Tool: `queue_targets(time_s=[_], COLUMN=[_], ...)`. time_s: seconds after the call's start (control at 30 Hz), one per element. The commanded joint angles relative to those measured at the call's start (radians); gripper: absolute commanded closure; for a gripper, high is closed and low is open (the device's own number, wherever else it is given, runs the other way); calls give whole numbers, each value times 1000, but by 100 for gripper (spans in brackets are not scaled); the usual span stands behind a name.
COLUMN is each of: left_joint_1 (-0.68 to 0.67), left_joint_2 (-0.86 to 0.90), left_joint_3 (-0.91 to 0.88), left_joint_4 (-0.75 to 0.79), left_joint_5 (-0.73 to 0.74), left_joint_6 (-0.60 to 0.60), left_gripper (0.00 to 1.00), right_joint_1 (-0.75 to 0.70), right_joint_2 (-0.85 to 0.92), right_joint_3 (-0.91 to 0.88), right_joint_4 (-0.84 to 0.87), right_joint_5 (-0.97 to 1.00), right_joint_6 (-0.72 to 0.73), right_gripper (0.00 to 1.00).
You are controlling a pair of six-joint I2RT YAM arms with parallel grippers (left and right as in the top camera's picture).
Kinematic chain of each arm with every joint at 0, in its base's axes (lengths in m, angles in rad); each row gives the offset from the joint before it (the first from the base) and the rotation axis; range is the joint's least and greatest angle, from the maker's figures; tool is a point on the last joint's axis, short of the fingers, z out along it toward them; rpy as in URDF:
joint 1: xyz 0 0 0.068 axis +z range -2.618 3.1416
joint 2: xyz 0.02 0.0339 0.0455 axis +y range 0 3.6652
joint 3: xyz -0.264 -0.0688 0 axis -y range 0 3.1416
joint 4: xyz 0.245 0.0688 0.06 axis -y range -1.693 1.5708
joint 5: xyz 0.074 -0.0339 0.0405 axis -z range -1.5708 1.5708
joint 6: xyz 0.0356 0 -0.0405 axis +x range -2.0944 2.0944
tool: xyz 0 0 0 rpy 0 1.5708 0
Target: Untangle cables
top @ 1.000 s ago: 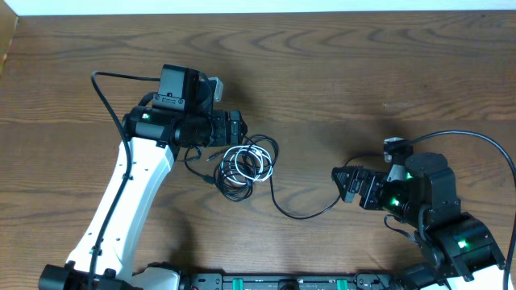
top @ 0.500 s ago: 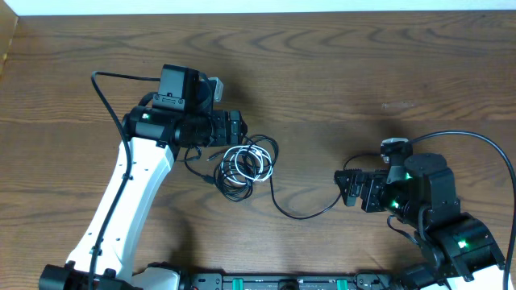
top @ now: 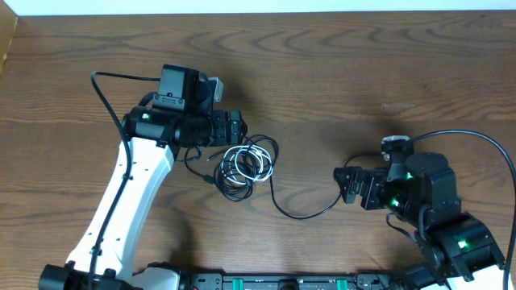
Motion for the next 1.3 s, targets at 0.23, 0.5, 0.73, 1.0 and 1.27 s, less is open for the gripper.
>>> queue_targets(time_s=[0.23,0.5,0.73,1.0,1.27], left_joint_1=[5,5,5,5,5], left_joint_2=[-10,-10,-10,-10,-10], left_joint_3=[16,16,16,16,16], left_joint_4=[-2,-18,-55,-103,-170], left_joint_5=[17,32,32,32,51], left_joint_6=[5,-78,-78,-82,-81], left_gripper=[12,12,12,12,12], right_joint_1=[-2,-1,-1,-1,-1], right_joint_2=[71,254,395,523,541], right_joint_3=[-17,-144,-204,-204,-196], right_joint_4=[-201,-94,189,346,408], right_joint_5=[-27,-171,-202,-202,-187], right_joint_6=[214,344,396,414,413], right_gripper=[1,4,6,39,99])
